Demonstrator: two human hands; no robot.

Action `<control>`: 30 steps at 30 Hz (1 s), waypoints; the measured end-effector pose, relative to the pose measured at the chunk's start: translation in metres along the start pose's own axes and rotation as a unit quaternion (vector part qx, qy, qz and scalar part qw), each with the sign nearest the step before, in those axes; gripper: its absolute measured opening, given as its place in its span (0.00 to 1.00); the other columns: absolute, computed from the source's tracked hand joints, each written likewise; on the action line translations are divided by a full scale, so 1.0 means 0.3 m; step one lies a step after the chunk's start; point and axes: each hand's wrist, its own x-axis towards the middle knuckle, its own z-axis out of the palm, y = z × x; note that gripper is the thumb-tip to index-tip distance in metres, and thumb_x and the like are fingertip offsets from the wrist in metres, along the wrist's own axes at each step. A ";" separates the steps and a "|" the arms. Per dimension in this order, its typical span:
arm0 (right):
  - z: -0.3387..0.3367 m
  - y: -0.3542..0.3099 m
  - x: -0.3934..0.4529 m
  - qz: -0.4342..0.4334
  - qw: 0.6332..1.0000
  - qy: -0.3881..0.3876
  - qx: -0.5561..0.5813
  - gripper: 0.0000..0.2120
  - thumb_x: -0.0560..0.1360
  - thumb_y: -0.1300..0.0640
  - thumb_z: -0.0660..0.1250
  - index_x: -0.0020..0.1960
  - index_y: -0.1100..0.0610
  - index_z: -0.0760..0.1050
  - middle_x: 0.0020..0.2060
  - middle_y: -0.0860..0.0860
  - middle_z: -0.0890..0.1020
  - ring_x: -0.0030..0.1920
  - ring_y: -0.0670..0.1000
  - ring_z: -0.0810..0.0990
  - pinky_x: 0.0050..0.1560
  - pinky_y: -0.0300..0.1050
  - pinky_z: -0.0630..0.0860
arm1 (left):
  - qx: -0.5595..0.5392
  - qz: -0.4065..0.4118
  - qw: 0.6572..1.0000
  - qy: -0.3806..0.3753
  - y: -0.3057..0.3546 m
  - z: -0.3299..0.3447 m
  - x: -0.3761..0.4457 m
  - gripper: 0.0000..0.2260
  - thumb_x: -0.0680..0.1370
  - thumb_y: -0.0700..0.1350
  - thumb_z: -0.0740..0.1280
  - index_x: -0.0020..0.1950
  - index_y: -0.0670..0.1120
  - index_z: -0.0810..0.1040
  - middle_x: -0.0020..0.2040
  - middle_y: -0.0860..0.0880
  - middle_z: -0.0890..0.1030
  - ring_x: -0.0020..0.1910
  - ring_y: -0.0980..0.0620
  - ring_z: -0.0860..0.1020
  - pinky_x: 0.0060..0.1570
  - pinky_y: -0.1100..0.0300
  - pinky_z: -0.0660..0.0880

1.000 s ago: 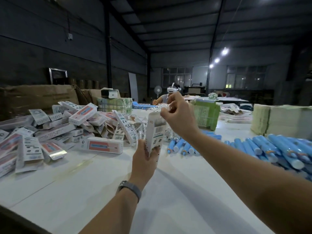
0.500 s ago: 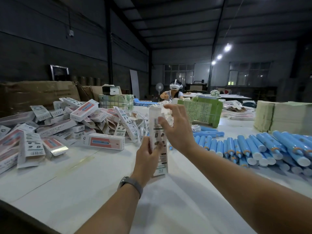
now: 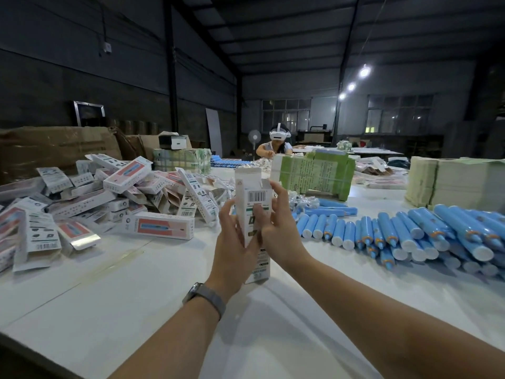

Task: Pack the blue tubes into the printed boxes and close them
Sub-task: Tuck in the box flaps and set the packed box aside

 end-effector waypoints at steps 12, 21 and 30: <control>-0.005 -0.014 -0.056 -0.050 0.996 -0.018 -0.075 0.28 0.78 0.51 0.60 0.62 0.20 0.53 0.52 0.38 0.80 0.49 0.47 0.82 0.52 0.61 0.78 | 0.019 0.042 0.999 0.018 0.072 -0.015 0.011 0.20 0.80 0.53 0.55 0.67 0.76 0.64 0.55 0.68 0.81 0.55 0.58 0.82 0.53 0.58 0.79; -0.019 -0.028 -0.059 -0.034 0.994 -0.039 -0.093 0.28 0.82 0.52 0.60 0.65 0.21 0.53 0.54 0.37 0.81 0.52 0.47 0.83 0.54 0.60 0.79 | 0.032 0.023 0.998 0.040 0.085 -0.010 0.034 0.13 0.77 0.61 0.55 0.61 0.69 0.69 0.47 0.54 0.84 0.45 0.50 0.83 0.48 0.40 0.80; -0.023 -0.033 -0.055 -0.042 0.992 -0.048 -0.109 0.27 0.83 0.53 0.60 0.65 0.22 0.53 0.55 0.47 0.82 0.50 0.50 0.83 0.52 0.60 0.80 | 0.062 0.046 0.996 0.047 0.091 -0.014 0.042 0.11 0.77 0.59 0.53 0.58 0.65 0.67 0.43 0.46 0.83 0.41 0.43 0.81 0.40 0.38 0.79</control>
